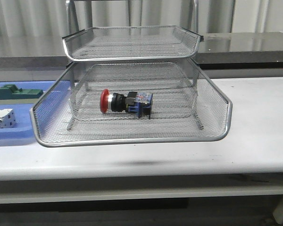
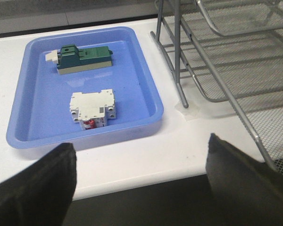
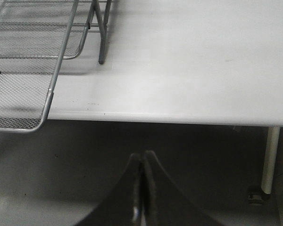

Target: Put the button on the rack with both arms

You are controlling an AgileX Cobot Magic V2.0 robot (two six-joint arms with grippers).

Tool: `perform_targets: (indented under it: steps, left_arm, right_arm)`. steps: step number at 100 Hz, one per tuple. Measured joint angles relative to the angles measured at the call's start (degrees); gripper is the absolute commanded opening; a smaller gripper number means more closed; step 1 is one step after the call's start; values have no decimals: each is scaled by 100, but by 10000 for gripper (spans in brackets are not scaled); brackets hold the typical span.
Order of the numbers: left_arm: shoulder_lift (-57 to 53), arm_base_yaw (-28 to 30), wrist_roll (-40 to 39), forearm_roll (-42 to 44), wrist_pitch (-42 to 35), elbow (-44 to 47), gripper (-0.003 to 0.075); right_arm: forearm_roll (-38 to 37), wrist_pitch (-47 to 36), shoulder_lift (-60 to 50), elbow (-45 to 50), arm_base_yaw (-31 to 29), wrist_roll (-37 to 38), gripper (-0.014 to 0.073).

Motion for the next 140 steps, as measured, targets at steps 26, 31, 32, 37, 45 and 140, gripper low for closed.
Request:
perform_targets:
  steps: [26, 31, 32, 37, 45, 140]
  left_arm:
    - [-1308, 0, 0, -378, -464, 616, 543]
    - [-1451, 0, 0, -385, -499, 631, 543]
    - [-1482, 0, 0, -385, -500, 631, 543]
    - [-1557, 0, 0, -385, -525, 640, 543]
    - [-1614, 0, 0, -385, -615, 653, 543]
    - [-1637, 0, 0, -390, -1414, 657, -20]
  right_arm:
    - [0, 0, 0, 0, 0, 0, -71]
    - [0, 0, 0, 0, 0, 0, -71]
    - [0, 0, 0, 0, 0, 0, -71]
    - [0, 0, 0, 0, 0, 0, -71]
    - [0, 0, 0, 0, 0, 0, -71]
    - [0, 0, 0, 0, 0, 0, -71]
